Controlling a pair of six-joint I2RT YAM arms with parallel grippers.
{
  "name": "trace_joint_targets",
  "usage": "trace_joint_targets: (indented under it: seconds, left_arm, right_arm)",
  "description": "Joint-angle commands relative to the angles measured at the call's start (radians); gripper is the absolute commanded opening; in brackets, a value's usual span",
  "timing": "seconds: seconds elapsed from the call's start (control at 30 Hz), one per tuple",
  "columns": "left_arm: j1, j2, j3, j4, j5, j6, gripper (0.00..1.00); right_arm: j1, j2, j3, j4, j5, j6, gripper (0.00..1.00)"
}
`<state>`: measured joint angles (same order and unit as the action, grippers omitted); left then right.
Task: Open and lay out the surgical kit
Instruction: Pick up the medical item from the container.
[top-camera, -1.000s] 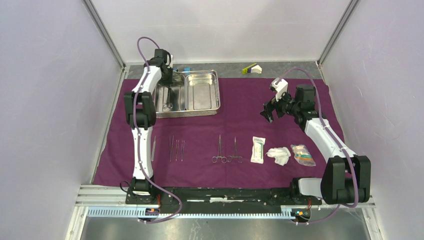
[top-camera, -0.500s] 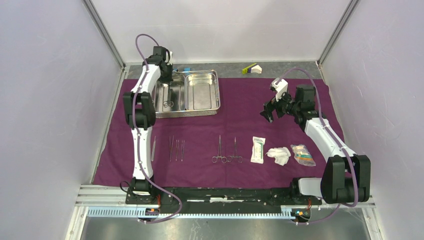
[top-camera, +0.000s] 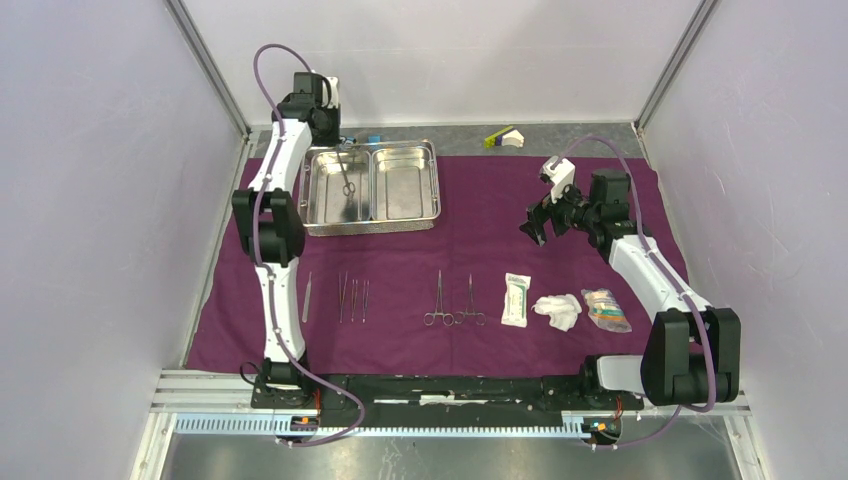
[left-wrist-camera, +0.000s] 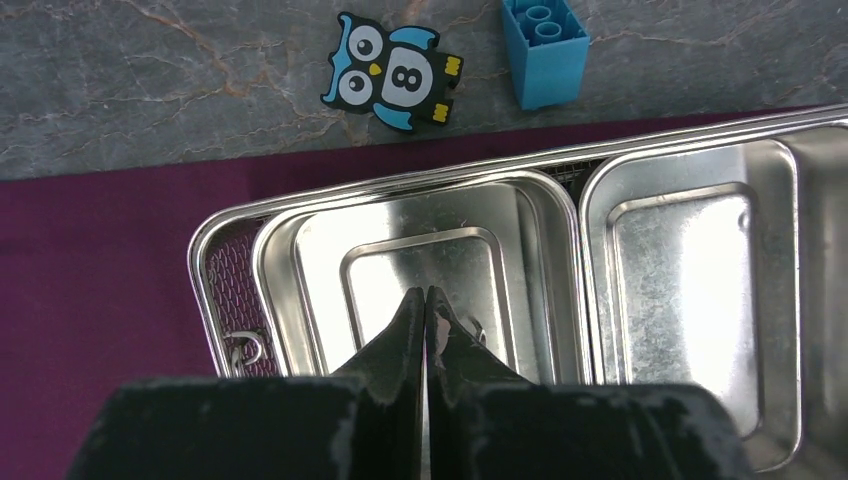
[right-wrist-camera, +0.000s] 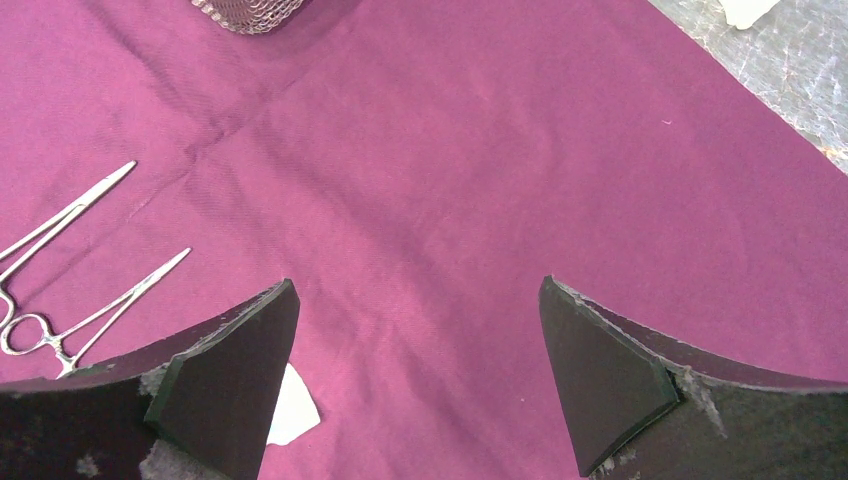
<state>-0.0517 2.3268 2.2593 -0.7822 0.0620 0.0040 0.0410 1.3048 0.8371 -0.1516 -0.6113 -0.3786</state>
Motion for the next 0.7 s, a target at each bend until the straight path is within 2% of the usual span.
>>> trace_joint_targets:
  seconds: [0.0,0.43,0.67]
  left_arm:
    - [0.003,-0.073,-0.03,0.038,0.03,-0.017,0.02]
    - [0.002,-0.09,-0.061,0.051,0.077,-0.006,0.02]
    - [0.003,-0.224,-0.212,0.09,0.109,-0.005,0.02]
  right_arm:
    - [-0.004,0.001,0.007,0.02,-0.022,0.009,0.97]
    - [-0.004,0.007,0.007,0.018,-0.021,0.007,0.97]
    - [-0.003,0.014,0.011,0.017,-0.023,0.006,0.97]
